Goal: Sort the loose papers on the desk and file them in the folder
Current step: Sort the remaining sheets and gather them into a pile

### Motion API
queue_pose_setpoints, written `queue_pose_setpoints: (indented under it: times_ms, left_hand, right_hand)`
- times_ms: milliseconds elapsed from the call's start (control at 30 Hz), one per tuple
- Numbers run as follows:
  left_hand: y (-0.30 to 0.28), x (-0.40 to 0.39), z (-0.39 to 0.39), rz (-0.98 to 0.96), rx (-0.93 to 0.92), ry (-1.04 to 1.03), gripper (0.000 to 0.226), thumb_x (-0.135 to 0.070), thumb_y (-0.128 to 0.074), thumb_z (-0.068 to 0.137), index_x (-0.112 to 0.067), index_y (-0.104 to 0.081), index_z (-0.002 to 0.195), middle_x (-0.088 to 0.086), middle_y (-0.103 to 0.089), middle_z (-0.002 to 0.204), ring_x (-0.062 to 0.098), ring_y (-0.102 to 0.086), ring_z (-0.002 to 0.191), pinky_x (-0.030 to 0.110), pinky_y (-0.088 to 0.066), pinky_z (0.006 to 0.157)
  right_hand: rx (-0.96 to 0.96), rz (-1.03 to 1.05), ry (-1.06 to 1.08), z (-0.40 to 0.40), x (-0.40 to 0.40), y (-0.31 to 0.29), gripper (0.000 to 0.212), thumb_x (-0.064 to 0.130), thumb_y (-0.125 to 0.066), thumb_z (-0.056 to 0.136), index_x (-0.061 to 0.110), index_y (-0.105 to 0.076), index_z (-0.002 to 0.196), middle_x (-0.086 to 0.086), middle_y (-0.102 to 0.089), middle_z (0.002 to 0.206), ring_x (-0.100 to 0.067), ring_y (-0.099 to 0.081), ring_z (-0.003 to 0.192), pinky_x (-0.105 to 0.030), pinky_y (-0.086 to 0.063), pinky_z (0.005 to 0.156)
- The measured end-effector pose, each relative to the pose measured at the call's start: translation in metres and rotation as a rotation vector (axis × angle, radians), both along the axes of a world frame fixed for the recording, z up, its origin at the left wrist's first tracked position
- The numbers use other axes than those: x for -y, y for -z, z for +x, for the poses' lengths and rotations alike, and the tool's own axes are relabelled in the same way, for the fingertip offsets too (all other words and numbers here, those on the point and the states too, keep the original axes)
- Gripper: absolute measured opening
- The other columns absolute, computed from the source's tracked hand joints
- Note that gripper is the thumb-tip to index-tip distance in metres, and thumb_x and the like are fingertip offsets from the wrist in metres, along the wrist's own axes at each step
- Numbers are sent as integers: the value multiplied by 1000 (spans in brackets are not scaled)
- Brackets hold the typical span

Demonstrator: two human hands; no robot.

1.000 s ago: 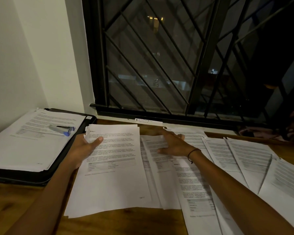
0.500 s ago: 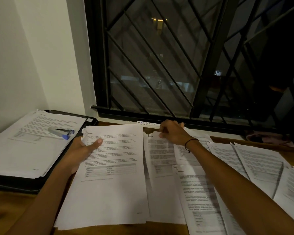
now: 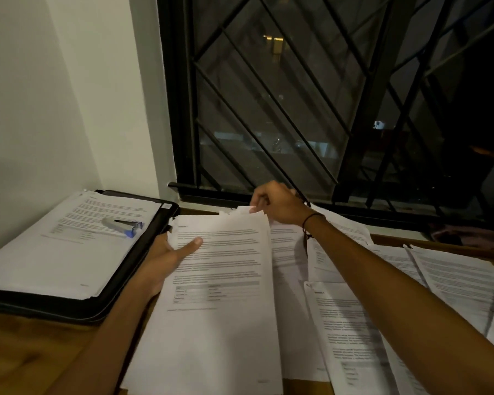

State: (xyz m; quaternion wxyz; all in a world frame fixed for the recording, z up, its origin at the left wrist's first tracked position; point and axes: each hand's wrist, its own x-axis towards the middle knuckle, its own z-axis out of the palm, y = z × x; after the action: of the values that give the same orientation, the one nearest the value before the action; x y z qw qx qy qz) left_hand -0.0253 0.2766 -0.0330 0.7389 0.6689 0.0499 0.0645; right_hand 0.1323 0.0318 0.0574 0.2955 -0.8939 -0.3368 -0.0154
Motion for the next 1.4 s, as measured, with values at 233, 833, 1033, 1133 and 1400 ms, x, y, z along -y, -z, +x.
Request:
queue_pose_setpoints:
  times_ms: [233,833,1033,1133,1400]
  left_hand:
    - [0,8,-1,48,29,-43,46,-24,-86,81,-11,-69,122,9,-78,110,28,-75,102,52,-60,91]
    - [-16,-6,-7,-160,146,-232,37,-18,-79,87,-17,-69,122,7,-76,116,28,-74,106,51,-59,91]
    - [-51,9,1,-193,203,-229,35,-14,-78,88,-12,-70,122,9,-77,115,30,-74,105,51,-59,91]
    - [-82,14,5,-165,252,-232,37,-15,-79,87,-10,-69,122,8,-77,112,28,-75,104,43,-62,85]
    - [-141,43,17,-37,338,-265,33,-24,-83,85,-17,-69,114,0,-79,103,14,-77,87,30,-63,71]
  right_hand:
    - [-211,37,-240,-17,-49,-44,17,5,-79,87,-6,-75,100,15,-73,64,2,-69,68,-18,-57,82]
    - [-633,515,-67,-48,-3,16,57,17,-82,85,16,-54,134,-9,-73,123,-26,-74,107,-44,-61,92]
    - [-760,651,-227,-54,-1,23,43,-1,-67,95,-2,-60,137,-21,-66,135,-42,-62,126,-55,-49,109]
    - [-658,786,-143,-53,2,7,44,4,-73,89,-6,-63,131,-24,-68,129,-44,-66,120,-61,-49,106]
    - [-427,1000,-57,-75,10,-26,34,0,-74,90,-5,-67,123,-14,-76,116,-33,-75,105,-39,-63,82]
